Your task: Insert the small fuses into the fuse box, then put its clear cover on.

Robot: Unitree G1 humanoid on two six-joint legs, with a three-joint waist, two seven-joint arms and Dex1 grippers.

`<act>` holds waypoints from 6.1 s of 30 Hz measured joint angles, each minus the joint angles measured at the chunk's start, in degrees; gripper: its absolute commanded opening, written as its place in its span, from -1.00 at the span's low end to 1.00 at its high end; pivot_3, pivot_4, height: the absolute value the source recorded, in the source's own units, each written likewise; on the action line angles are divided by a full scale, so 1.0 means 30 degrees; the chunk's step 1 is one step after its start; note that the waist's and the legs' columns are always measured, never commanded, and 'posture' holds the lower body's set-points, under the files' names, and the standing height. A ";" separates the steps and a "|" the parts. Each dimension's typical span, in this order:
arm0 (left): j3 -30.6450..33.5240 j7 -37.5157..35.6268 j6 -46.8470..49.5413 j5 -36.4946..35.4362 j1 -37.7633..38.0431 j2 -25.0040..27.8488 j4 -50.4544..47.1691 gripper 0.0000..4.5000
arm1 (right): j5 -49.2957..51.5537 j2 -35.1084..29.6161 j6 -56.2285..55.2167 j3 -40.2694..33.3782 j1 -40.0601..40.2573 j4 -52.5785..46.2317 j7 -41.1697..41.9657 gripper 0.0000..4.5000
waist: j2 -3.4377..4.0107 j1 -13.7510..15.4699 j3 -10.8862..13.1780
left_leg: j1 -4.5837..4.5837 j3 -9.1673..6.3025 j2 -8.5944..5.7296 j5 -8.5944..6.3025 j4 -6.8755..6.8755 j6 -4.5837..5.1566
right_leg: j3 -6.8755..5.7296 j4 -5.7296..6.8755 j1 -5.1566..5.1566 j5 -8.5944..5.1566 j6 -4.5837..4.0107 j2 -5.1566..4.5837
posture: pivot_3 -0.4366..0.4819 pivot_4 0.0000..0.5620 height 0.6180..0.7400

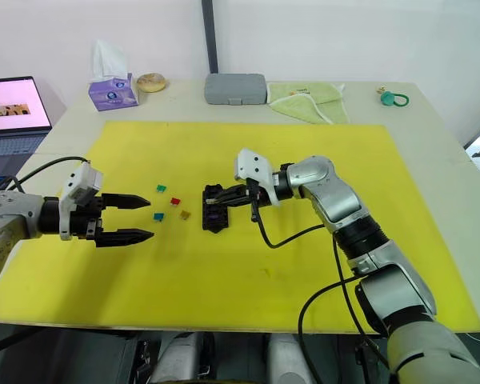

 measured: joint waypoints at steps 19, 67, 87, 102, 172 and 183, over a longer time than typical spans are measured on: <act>-0.0727 -0.0622 -0.0274 0.0627 -0.0709 0.0045 0.0525 0.98 | -0.1772 0.0701 -0.0074 -0.0079 0.0854 0.0000 -0.0151 -1.00 | 0.0000 -0.0007 0.0000 | 0.0001 0.0009 -0.0006 0.0006 0.0002 -0.0010 | -0.0002 0.0009 0.0000 0.0000 0.0000 0.0008 | -0.05 -0.47 0.94; -0.0946 -0.0157 -0.0431 0.0944 -0.0760 -0.0443 0.0626 0.98 | -0.2667 0.1192 0.0965 -0.0423 0.0689 0.0220 -0.0277 -1.00 | 0.0001 -0.0028 -0.0005 | 0.0054 0.0014 -0.0007 0.0016 0.0005 -0.0028 | 0.0001 0.0042 0.0031 0.0001 0.0000 0.0010 | -0.05 -0.47 0.94; -0.0988 0.0002 -0.0450 0.1099 -0.0767 -0.0689 0.0629 0.98 | -0.3612 0.1437 0.1308 -0.0302 0.0119 0.0233 -0.0676 -1.00 | 0.0001 -0.0028 -0.0005 | 0.0055 0.0016 -0.0007 0.0018 0.0005 -0.0031 | 0.0001 0.0044 0.0031 0.0001 0.0000 0.0011 | -0.05 -0.47 0.94; -0.0999 0.0254 -0.0444 0.1090 -0.0748 -0.1000 0.0613 1.00 | -0.3955 0.1570 0.2495 -0.0231 -0.0185 0.0354 -0.0715 -0.17 | 0.0003 -0.0041 -0.0011 | 0.0060 0.0015 -0.0008 0.0018 0.0005 -0.0032 | 0.0002 0.0049 0.0035 0.0001 0.0000 0.0011 | -0.05 -0.47 0.94; -0.1593 -0.0545 -0.0790 0.1780 -0.2235 -0.0653 0.2286 1.00 | -0.3937 0.2371 0.4073 -0.1998 0.4085 -0.2194 -0.6593 -0.96 | 0.0002 -0.0013 -0.0012 | 0.0051 0.0031 -0.0010 0.0018 0.0003 -0.0032 | -0.0002 0.0042 0.0033 0.0001 0.0001 0.0024 | -0.05 -0.47 0.94; -0.1626 -0.0415 -0.0808 0.1817 -0.2219 -0.1060 0.2290 1.00 | 0.2355 0.1761 1.4435 -0.6766 0.4846 -0.7205 -0.6777 -0.96 | 0.0002 0.0045 -0.0012 | 0.0049 0.0003 -0.0008 0.0018 0.0004 -0.0032 | 0.0001 0.0045 0.0034 0.0001 0.0000 0.0019 | -0.05 -0.47 0.94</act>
